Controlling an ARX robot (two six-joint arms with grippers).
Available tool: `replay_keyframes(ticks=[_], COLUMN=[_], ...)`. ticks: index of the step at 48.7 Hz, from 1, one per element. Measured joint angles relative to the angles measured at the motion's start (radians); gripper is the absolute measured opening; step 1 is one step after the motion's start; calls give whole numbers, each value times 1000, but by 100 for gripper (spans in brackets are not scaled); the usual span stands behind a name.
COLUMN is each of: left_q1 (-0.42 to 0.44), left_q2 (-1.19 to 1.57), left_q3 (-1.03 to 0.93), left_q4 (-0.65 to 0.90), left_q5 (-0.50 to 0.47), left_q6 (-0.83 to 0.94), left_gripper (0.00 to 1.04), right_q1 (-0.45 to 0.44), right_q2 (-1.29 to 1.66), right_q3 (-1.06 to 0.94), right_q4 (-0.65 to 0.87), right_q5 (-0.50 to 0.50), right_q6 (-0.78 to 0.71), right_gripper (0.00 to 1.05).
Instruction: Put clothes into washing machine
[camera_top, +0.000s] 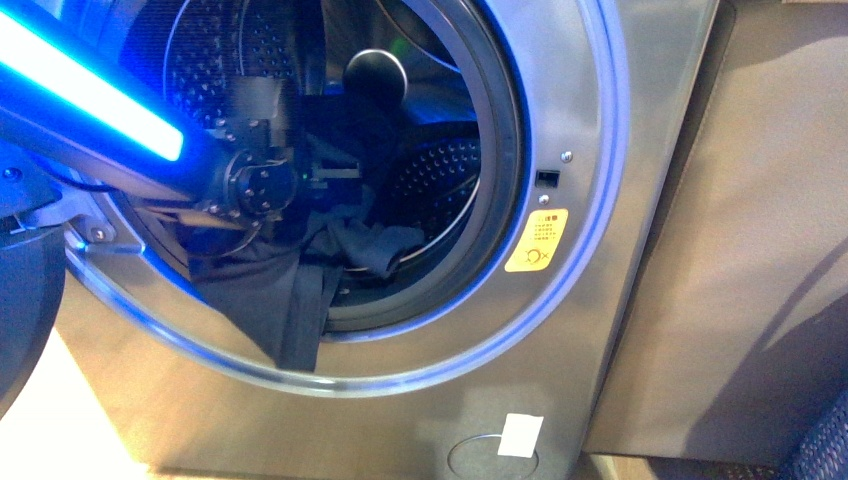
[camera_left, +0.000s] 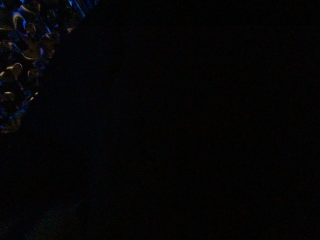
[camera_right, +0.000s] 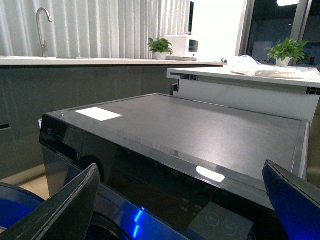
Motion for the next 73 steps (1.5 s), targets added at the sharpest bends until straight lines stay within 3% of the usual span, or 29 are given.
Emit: replay_keyframes(ticks=[2,3,8,27,47,73], left_q1=[-2,-2,-5,-55,-82,-176], left_q2=[3,5,6,-12,-132,-380], left_q3=[3,2,-10,-137,-337,-697], left_q4=[-31,-42,-41,41,156,332], left_q5=[39,69,113,189,251,279], left_q6=[-6,2,2,-1,-100,-74], left_gripper=[15,22,38,100,98,98], right_q1=[0,0,0,0,0,0], right_q2=[0,0,0,0,0,0], right_q3=[0,0,0,0,0,0], right_q4=[0,0,0,0,0,0], right_q5=[0,0,0,0,0,0], right_q6=[0,0,0,0,0,0], right_gripper=[97,97,97,97,97,97])
